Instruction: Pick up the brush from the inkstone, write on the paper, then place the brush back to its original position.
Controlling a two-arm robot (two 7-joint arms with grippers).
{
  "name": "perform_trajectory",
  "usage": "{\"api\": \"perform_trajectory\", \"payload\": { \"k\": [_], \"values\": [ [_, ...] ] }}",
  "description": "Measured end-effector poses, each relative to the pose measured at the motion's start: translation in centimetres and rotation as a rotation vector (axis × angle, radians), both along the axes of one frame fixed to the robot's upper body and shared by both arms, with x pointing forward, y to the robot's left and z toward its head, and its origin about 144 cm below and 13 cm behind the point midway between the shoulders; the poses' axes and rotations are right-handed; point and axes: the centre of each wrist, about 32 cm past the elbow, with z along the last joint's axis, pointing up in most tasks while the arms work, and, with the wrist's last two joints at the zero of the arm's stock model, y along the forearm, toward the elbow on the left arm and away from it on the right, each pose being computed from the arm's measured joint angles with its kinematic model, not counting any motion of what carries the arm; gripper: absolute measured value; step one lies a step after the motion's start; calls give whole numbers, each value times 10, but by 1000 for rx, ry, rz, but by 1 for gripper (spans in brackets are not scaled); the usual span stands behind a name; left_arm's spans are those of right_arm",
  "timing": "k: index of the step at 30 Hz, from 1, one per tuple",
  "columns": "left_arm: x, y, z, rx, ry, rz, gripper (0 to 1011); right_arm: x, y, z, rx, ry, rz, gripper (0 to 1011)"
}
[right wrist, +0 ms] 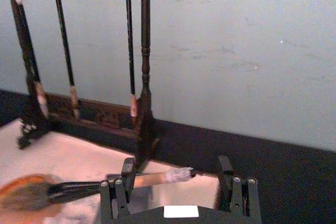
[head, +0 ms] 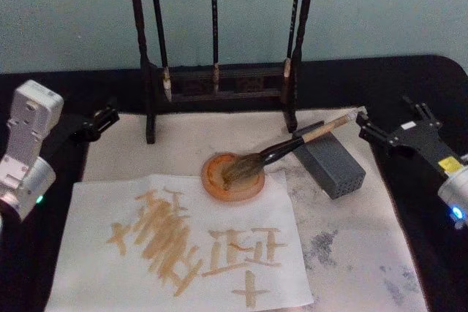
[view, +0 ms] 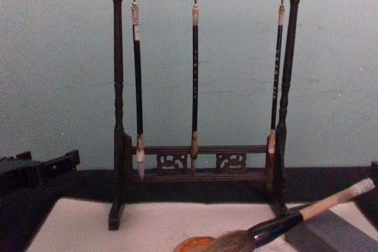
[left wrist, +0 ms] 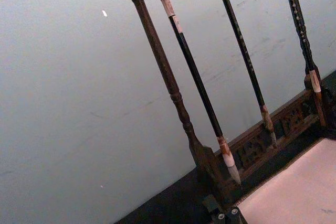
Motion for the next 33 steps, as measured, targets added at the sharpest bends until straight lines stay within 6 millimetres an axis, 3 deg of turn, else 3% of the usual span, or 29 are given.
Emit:
{"api": "perform_trajectory", "payload": {
  "k": [7,16,33],
  "values": [
    [0,0,0,0,0,0,1002,-12,-2,-12,234,52,48,1001],
    [0,0,0,0,0,0,1002,-10,-5,-36,545,204,87,1001],
    [0,0,0,0,0,0,1002,6,-4,-50,819,358,77,1002]
  ]
}}
